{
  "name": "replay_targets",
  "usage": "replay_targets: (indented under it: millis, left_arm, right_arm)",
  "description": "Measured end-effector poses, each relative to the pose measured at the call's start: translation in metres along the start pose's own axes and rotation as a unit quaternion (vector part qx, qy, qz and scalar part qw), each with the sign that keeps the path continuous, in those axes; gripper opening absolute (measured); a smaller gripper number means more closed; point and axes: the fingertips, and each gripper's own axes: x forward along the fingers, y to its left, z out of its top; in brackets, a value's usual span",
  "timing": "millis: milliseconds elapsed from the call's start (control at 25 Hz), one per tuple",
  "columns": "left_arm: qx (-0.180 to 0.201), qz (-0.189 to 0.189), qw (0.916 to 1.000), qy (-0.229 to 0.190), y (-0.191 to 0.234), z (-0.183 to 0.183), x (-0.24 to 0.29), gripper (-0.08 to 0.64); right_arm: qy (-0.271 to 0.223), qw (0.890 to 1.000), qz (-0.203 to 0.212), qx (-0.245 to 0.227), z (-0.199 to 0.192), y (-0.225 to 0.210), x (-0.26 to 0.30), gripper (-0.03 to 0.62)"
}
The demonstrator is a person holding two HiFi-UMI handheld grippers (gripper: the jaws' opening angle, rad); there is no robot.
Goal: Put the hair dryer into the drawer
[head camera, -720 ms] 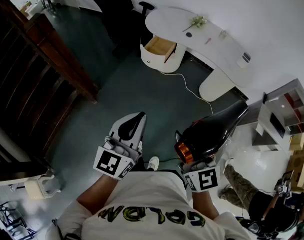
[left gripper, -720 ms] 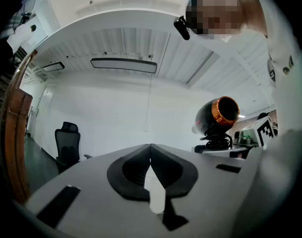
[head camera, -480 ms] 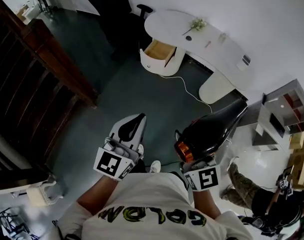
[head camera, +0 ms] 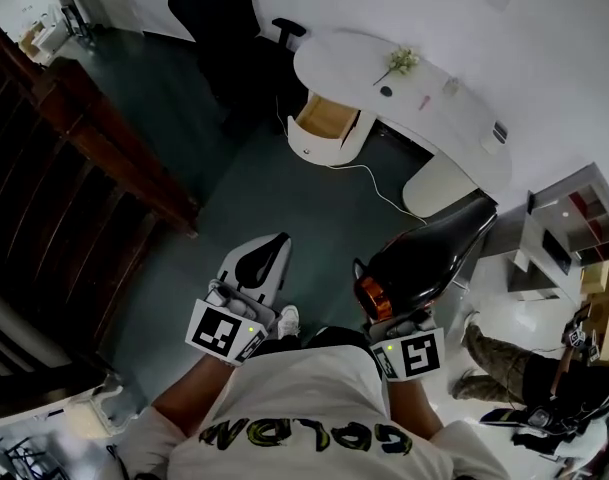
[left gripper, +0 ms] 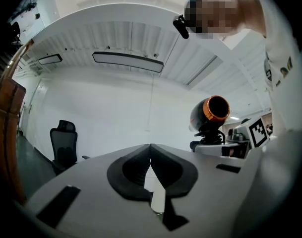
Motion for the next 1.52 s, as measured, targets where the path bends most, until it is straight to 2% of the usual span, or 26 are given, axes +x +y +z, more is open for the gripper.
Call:
replay_targets:
  millis: [360,600,920,1280,1520]
  left_arm:
    - [-0.015,0.003,0.9999,0.002,0.029,-0.005,0.012,0.012]
    - [-0.014,0.003,0.9999,0.007,0.041,-0.011,0.041,0.012]
    - [-0.006,0.001,0.9998,0.018,0.063,-0.022,0.126,0.012]
    - [0.004,-0.004,0.9996,0.027,0.079,-0.021,0.226,0.012]
    - [0.007,0.001,0.9997,0.025,0.090,-0.021,0.269,0.012]
  right_arm:
    - [0.011,1.000,-0.005,0.003,-0.009,-0.002,0.031,0.241]
    - [0.008,1.000,-0.002,0.002,-0.016,-0.025,0.055,0.241]
    - [0.009,1.000,-0.007,0.005,-0.032,-0.099,0.103,0.241]
    - [0.005,1.000,-0.012,0.007,-0.032,-0.190,0.154,0.241]
    - [0.010,1.000,-0.004,0.004,-0.035,-0.227,0.180,0.241]
